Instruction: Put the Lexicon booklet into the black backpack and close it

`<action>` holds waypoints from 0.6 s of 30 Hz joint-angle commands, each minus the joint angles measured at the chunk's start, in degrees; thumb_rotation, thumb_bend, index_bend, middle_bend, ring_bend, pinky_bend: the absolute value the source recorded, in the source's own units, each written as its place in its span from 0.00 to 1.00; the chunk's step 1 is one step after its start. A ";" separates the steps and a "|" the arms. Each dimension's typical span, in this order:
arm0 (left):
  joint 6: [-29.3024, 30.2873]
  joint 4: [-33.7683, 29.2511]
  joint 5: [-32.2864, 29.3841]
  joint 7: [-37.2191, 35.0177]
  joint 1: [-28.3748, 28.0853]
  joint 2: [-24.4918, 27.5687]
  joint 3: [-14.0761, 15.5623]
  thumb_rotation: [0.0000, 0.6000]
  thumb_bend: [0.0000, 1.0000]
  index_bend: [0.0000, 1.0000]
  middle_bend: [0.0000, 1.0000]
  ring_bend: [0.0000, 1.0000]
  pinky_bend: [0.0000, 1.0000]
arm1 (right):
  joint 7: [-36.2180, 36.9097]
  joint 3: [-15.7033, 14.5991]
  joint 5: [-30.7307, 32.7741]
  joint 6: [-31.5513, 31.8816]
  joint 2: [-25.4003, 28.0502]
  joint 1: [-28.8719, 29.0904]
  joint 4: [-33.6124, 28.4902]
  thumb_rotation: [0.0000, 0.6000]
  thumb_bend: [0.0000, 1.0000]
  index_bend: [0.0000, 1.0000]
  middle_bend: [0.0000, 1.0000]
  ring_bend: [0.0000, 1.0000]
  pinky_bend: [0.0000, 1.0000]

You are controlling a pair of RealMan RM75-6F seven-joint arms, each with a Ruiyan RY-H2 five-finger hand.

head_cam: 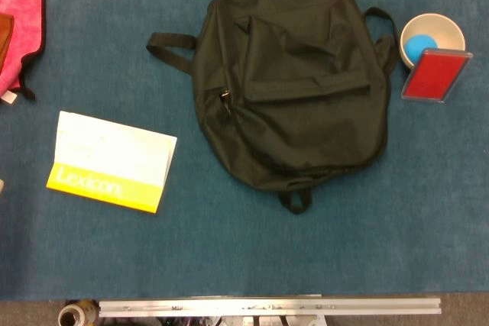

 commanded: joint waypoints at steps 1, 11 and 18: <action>-0.45 0.18 0.33 0.03 -0.21 0.07 0.17 1.00 0.13 0.27 0.35 0.29 0.36 | 0.52 0.44 0.05 0.31 0.09 -0.05 -0.34 1.00 0.05 0.16 0.27 0.13 0.19; -9.05 2.66 6.57 -1.01 -4.93 1.36 3.66 1.00 0.13 0.27 0.35 0.27 0.32 | 2.33 3.21 1.24 0.49 1.57 0.88 -2.24 1.00 0.05 0.16 0.27 0.13 0.19; -14.12 4.13 9.80 1.39 -8.17 -0.93 5.19 1.00 0.13 0.26 0.33 0.27 0.32 | 2.63 3.11 1.59 -0.48 1.49 1.05 -2.28 1.00 0.05 0.16 0.27 0.13 0.19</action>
